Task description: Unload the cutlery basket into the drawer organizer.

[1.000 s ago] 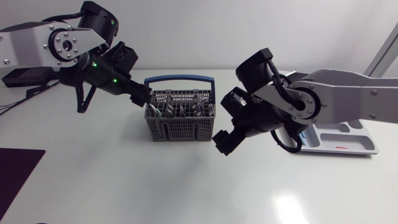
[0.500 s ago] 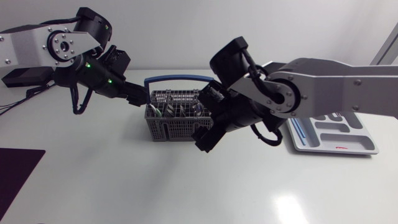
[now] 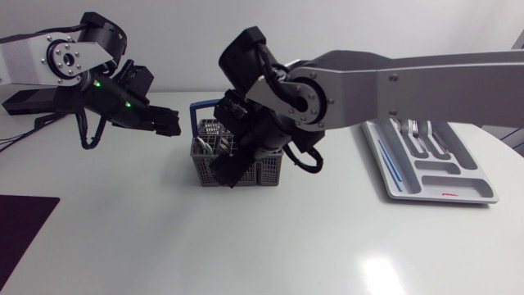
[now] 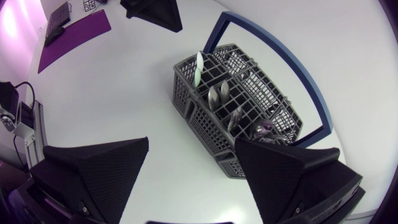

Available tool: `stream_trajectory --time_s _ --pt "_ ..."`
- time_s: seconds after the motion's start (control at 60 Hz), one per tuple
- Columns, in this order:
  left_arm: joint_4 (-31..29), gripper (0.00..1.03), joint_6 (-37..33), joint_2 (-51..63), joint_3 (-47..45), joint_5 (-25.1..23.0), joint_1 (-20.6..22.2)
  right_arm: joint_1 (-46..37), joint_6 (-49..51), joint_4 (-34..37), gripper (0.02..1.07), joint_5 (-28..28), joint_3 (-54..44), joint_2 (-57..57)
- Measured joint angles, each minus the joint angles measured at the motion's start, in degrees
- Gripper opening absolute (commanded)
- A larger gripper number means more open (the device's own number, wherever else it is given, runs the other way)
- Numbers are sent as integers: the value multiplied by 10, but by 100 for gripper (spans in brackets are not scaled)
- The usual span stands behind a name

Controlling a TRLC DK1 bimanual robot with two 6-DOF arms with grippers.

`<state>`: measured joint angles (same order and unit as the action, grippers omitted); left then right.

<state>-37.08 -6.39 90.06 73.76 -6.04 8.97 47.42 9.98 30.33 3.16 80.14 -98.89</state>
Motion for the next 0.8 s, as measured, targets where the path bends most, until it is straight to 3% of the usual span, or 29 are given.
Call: stream_trajectory --time_s 0.417,0.8 --pt "0 87 0 0 -12 -32 -40 9 -22 54 98 3 133 -99" --pt "2 87 0 0 -22 -42 -47 12 -34 85 90 16 217 -164"
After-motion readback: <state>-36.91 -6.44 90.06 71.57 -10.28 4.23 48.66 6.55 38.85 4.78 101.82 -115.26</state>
